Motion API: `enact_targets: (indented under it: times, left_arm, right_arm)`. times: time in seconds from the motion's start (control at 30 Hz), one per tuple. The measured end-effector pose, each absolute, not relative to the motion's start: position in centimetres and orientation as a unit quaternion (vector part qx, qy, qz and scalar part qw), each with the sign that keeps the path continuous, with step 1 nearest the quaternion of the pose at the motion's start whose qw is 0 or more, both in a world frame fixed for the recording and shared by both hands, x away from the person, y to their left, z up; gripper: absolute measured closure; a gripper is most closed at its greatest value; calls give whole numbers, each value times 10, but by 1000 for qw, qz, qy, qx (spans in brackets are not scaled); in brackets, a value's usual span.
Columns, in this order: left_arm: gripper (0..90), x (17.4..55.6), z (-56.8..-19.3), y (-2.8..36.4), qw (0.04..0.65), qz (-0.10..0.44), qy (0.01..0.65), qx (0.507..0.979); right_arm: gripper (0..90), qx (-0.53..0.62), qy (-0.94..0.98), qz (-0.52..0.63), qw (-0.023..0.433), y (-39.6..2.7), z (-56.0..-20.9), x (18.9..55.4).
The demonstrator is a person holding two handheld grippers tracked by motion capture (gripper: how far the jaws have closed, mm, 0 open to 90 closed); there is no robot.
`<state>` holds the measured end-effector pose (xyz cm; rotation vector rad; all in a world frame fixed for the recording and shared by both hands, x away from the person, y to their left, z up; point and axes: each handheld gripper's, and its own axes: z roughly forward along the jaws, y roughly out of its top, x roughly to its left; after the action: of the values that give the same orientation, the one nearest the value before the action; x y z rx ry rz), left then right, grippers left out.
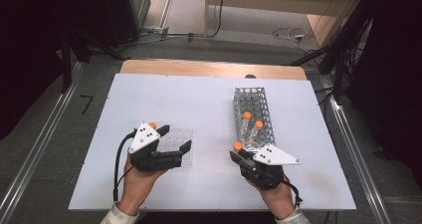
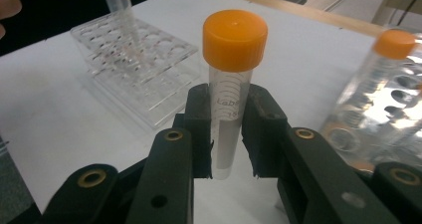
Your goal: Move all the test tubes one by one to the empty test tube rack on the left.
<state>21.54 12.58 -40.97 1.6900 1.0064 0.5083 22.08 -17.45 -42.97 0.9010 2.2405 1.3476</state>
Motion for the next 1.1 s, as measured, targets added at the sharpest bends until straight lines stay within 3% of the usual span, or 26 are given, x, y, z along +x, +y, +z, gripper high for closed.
enact_targets:
  times: [0.37, 0.57, 0.87, 1.1]
  left_arm:
    - [208, 207, -418, 92, 529, 185, 375, 738]
    - [316, 203, -425, 81, 534, 183, 356, 745]
    - [603, 200, -427, 77, 538, 177, 330, 755]
    - [659, 201, -430, 76, 533, 177, 329, 759]
  right_arm:
    - [719, 303, 813, 469, 165, -138, -444, 227]
    - [719, 290, 822, 465, 156, -125, -449, 225]
    - [719, 275, 825, 471, 147, -115, -448, 218]
    - [719, 272, 825, 474, 143, -114, -447, 216]
